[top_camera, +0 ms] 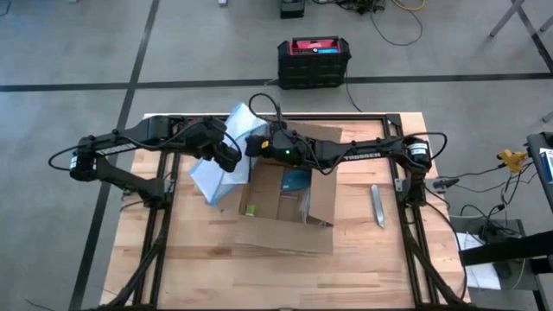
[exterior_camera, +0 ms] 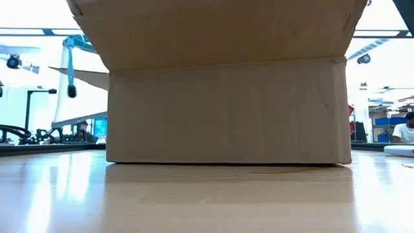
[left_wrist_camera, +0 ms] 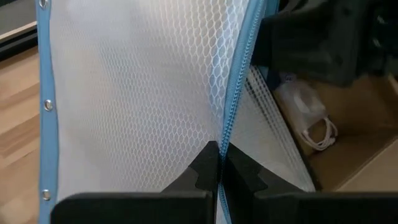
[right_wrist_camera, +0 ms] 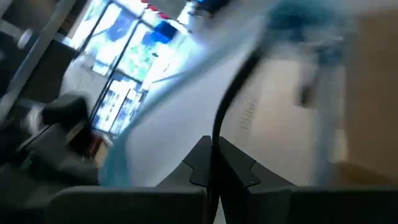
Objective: Unpack boxes
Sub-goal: Put the black zip bag into the blue zip bag, then put the white headphones into the blue zip bag
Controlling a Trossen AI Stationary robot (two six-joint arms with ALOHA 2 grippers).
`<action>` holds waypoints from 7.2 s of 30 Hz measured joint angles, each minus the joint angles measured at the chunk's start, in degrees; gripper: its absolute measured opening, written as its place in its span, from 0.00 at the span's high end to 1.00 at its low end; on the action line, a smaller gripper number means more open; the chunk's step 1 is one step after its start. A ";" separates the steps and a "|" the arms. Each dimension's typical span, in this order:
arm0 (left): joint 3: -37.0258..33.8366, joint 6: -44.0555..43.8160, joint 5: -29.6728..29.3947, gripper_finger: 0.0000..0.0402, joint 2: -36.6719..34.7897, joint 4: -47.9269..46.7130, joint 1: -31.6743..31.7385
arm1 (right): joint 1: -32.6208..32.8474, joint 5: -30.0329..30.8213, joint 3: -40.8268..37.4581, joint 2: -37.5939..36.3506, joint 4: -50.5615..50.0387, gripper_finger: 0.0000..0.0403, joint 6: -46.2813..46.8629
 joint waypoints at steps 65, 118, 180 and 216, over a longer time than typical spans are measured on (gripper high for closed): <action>-8.82 1.87 1.03 1.00 -3.17 -3.52 1.95 | 3.47 -27.20 14.78 1.40 -89.90 0.52 -52.19; -8.88 4.17 1.07 1.00 -3.74 -1.29 3.52 | 3.30 -26.97 -8.13 -24.14 -68.74 0.76 -51.09; -8.85 9.09 6.48 1.00 -1.27 0.39 3.82 | 1.14 -23.33 -4.18 10.48 -71.18 0.32 -56.75; -8.89 16.10 4.94 1.00 -1.92 0.49 3.82 | 0.63 -27.95 0.72 2.10 -67.70 0.94 -59.55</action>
